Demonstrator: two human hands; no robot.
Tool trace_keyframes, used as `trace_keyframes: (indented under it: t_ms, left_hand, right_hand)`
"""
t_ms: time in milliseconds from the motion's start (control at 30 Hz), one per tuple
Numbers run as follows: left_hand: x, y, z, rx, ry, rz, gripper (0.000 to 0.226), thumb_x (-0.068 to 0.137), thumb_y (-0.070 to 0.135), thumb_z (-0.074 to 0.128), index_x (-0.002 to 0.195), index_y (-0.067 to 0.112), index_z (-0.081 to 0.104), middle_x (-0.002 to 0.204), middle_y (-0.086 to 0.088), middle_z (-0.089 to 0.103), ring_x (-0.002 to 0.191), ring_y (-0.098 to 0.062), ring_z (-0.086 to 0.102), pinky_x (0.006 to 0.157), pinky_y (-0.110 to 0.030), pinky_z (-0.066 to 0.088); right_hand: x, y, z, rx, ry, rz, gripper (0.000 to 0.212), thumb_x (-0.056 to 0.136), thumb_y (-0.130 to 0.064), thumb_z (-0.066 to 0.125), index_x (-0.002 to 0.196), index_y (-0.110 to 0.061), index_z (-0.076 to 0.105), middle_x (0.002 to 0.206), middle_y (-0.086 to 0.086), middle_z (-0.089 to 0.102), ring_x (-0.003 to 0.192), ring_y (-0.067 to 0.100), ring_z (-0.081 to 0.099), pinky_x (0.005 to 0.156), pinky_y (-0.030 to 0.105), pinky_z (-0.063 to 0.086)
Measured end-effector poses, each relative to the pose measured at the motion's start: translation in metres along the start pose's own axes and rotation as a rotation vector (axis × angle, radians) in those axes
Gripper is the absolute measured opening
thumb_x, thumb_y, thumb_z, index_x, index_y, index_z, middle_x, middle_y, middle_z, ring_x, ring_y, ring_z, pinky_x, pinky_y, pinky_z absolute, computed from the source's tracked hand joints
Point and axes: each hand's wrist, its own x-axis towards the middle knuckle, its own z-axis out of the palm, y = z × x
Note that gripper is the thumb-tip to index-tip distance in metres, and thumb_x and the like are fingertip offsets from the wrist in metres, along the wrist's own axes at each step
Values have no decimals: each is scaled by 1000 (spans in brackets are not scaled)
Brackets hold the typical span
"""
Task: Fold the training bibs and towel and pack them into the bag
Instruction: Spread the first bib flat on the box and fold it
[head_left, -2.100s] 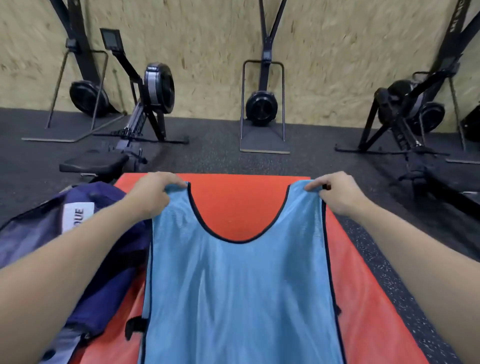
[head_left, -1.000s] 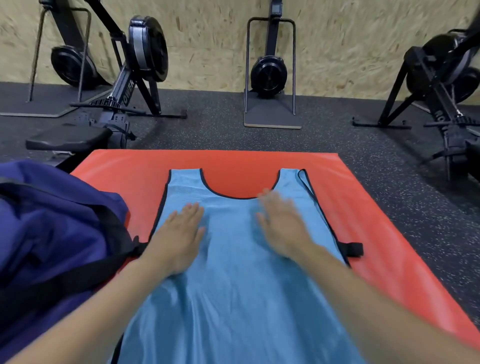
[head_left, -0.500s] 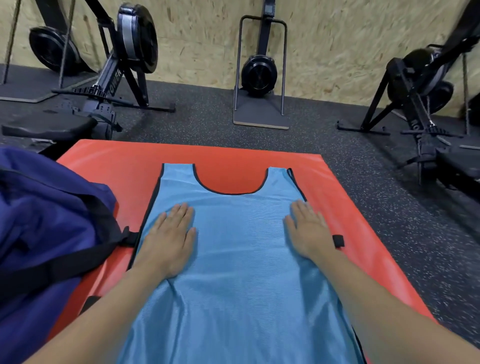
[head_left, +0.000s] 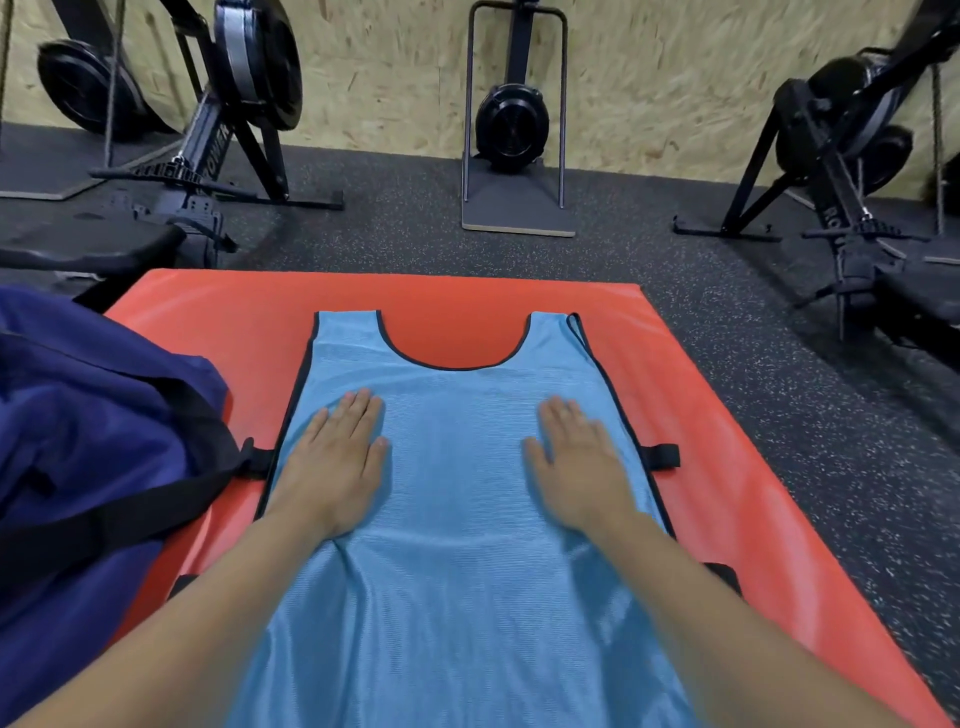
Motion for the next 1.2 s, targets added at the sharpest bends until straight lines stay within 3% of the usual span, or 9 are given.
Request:
trace_keyframes:
  t_ms: [133, 233, 300, 433, 500, 667, 833, 1000, 1200]
  left_hand:
    - [-3, 3, -4, 16, -12, 3, 76, 91, 50, -5, 160, 19, 2, 167, 5, -6, 152, -6, -10, 124, -31, -9]
    - [-1, 4, -8, 48, -75, -22, 67, 100, 46, 3, 160, 17, 0, 167, 3, -7, 152, -8, -11, 124, -33, -10]
    - [1, 12, -14, 71, -112, -52, 62, 105, 41, 7, 160, 14, 1, 168, 1, -7, 153, -12, -9, 124, -35, -9]
    - [-25, 58, -20, 10, 25, 115, 70, 102, 42, 7, 150, 1, 40, 158, -13, 36, 147, -25, 34, 124, -42, 15]
    - [-53, 66, -4, -18, 25, 218, 66, 106, 41, 12, 145, 3, 48, 153, -12, 45, 142, -25, 43, 119, -41, 20]
    - [-83, 7, -2, -24, -7, 63, 84, 94, 64, -5, 159, 17, 17, 164, 6, 7, 153, -10, 3, 123, -32, -2]
    - [-110, -8, -25, 54, 43, 84, 80, 104, 55, 2, 148, 3, 43, 157, -9, 36, 145, -21, 35, 120, -31, 7]
    - [-177, 40, -7, -6, 9, 325, 61, 107, 46, 15, 158, 13, 25, 165, -2, 19, 153, -14, 17, 121, -38, 13]
    - [-226, -1, -21, 17, -10, 328, 60, 108, 47, 16, 159, 17, 18, 167, 1, 14, 154, -11, 9, 122, -35, 9]
  right_hand:
    - [-11, 43, -23, -66, 85, 140, 58, 107, -41, 18, 159, -14, 20, 167, 3, 13, 154, 18, 4, 125, 38, 0]
    - [-31, 0, -23, 50, 90, -23, 58, 107, -39, 20, 159, -12, 19, 167, 2, 12, 154, 20, 9, 125, 39, 5]
    - [-51, -42, -12, 122, -9, -168, 65, 104, -47, 13, 160, -16, 10, 167, -6, 1, 154, 14, -2, 125, 34, -6]
    - [-68, -82, 6, 78, -66, -257, 84, 86, -55, -6, 160, -18, 9, 168, -5, 2, 154, 11, -6, 123, 33, -10]
    - [-69, -79, 7, 57, -57, -241, 83, 87, -54, -7, 160, -19, 9, 168, -7, 1, 153, 9, -8, 123, 33, -11]
    - [-72, -16, -8, 7, -50, -78, 60, 107, -44, 19, 161, -22, 3, 166, -11, -7, 152, 7, -11, 124, 33, -9]
    - [-90, 23, -28, 16, 0, -25, 81, 92, -56, -3, 160, -15, 12, 167, -1, 4, 154, 14, -1, 121, 27, -12]
    - [-165, -37, -10, 63, -114, -442, 77, 100, -62, 4, 159, -15, 22, 165, -3, 13, 154, 14, 9, 123, 34, 1]
    - [-201, 20, -23, -21, -112, -331, 78, 94, -66, -8, 160, -27, 4, 164, -13, -10, 151, 4, -13, 124, 32, -8]
